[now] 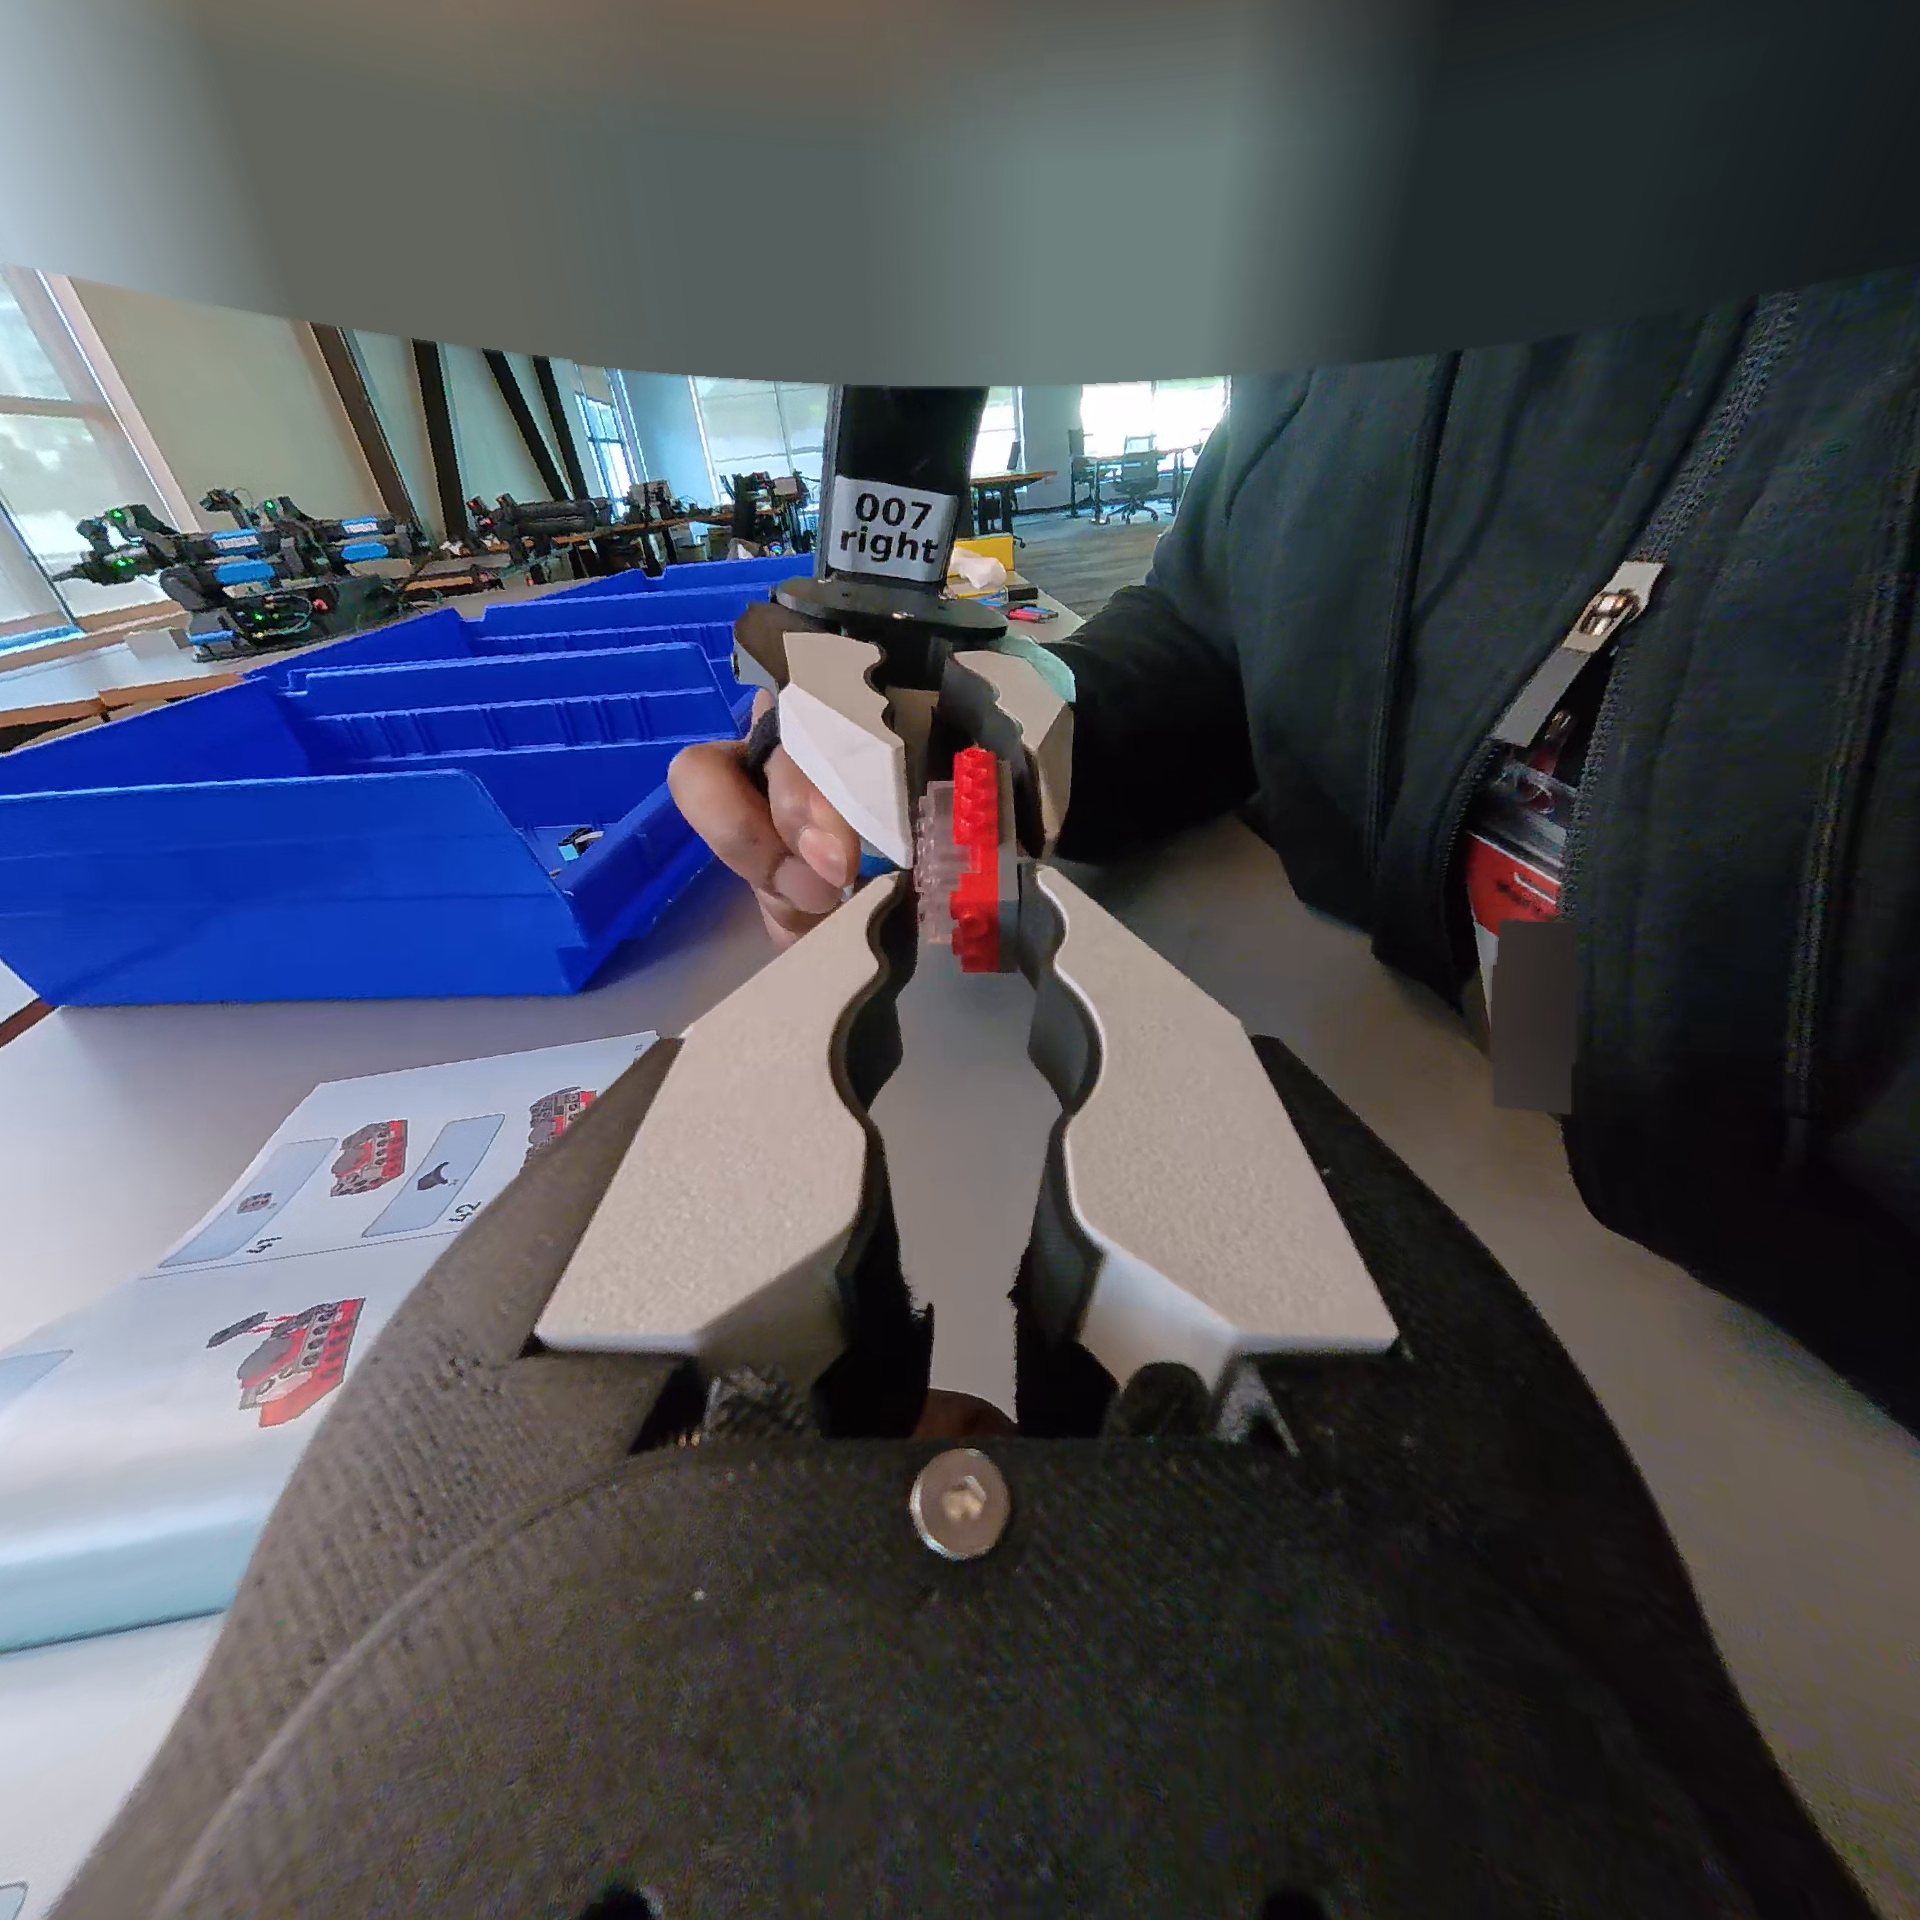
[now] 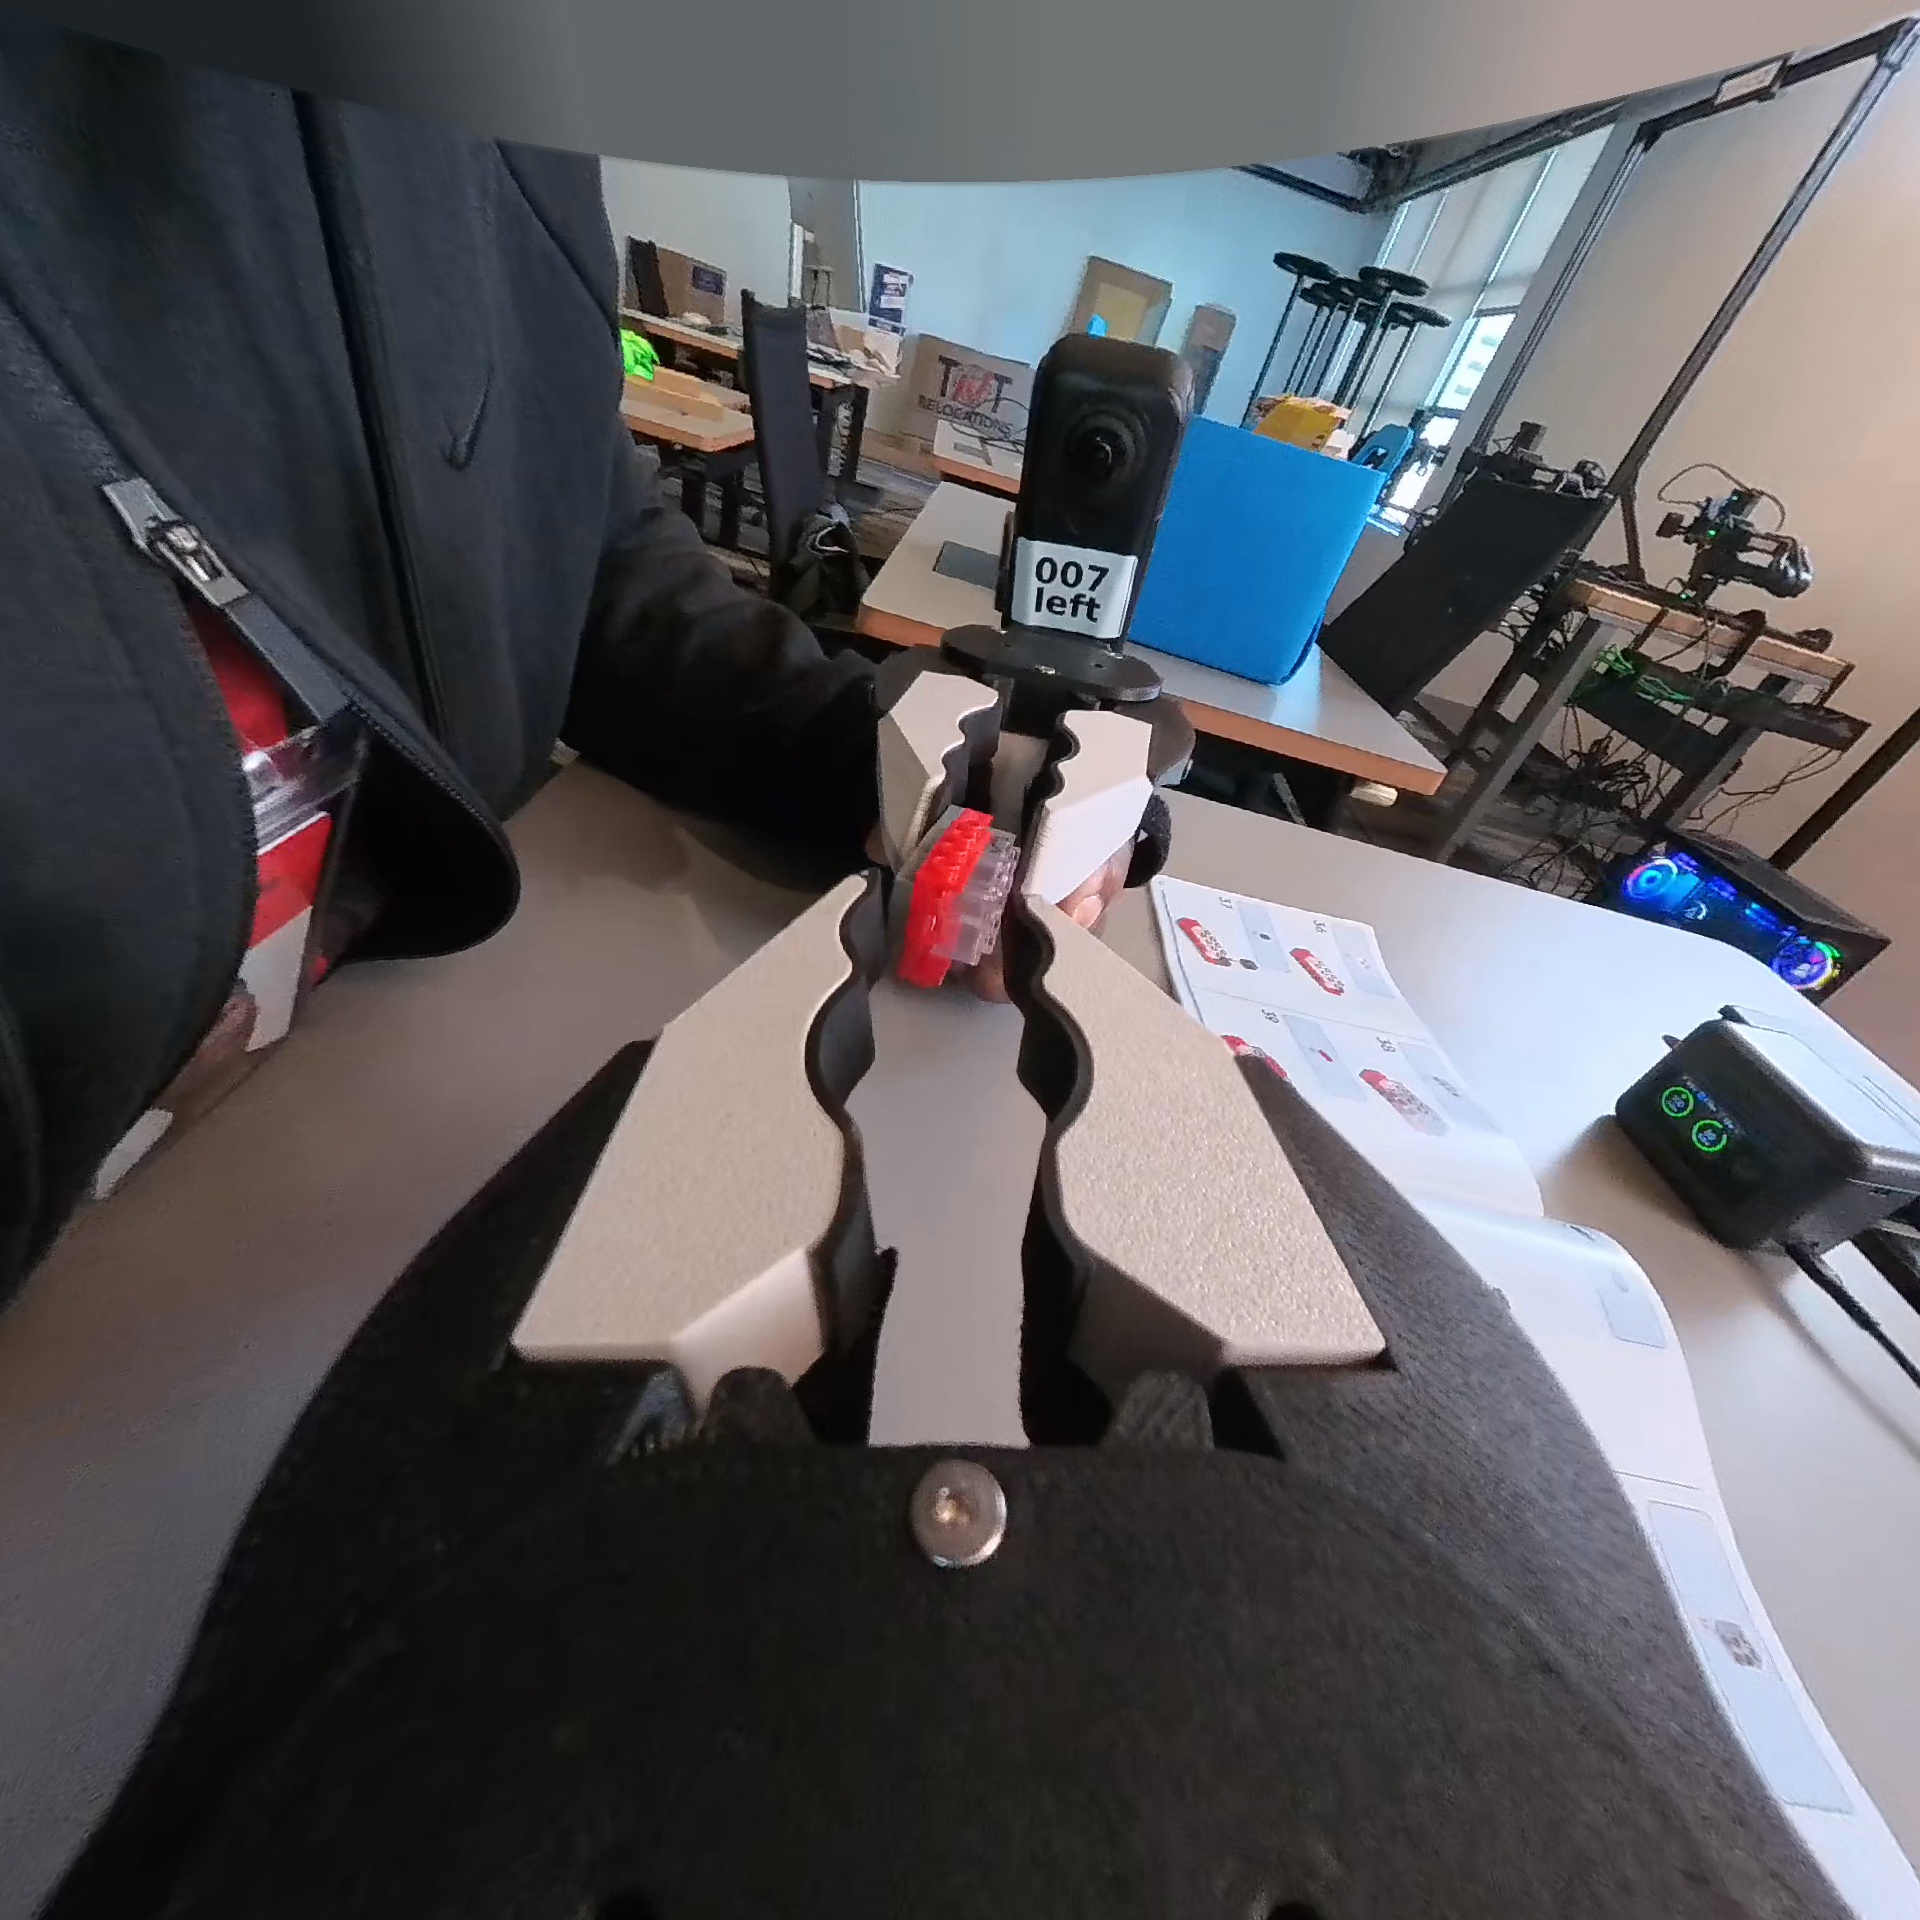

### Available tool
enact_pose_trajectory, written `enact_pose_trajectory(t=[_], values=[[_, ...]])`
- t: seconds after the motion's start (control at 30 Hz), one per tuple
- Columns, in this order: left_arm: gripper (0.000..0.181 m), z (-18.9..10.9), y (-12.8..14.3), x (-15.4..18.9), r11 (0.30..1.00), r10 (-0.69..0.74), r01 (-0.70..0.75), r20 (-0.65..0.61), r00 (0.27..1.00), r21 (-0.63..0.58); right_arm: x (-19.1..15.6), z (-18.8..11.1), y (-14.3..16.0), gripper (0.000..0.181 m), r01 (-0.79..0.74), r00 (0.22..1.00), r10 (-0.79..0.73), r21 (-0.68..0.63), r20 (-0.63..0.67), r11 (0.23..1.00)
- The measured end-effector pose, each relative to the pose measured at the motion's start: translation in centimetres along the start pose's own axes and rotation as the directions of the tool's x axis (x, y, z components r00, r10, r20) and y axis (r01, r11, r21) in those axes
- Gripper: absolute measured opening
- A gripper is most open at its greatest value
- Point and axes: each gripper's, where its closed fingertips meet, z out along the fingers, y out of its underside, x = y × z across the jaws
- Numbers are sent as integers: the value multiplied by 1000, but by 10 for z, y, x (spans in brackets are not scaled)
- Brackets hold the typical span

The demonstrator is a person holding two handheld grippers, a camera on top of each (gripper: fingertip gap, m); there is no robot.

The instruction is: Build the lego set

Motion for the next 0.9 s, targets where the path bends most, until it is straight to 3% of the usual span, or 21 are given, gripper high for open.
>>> enact_pose_trajectory(t=[0.57,0.9], values=[[18,-2,-2,-9,1000,10,-10,55,998,0,10,0,2,21,0,998,-1,-11,-63,1000],[19,-1,-3,-3,1000,-4,4,19,1000,-3,4,1,-1,23,3,999,-3,2,-36,1000]])
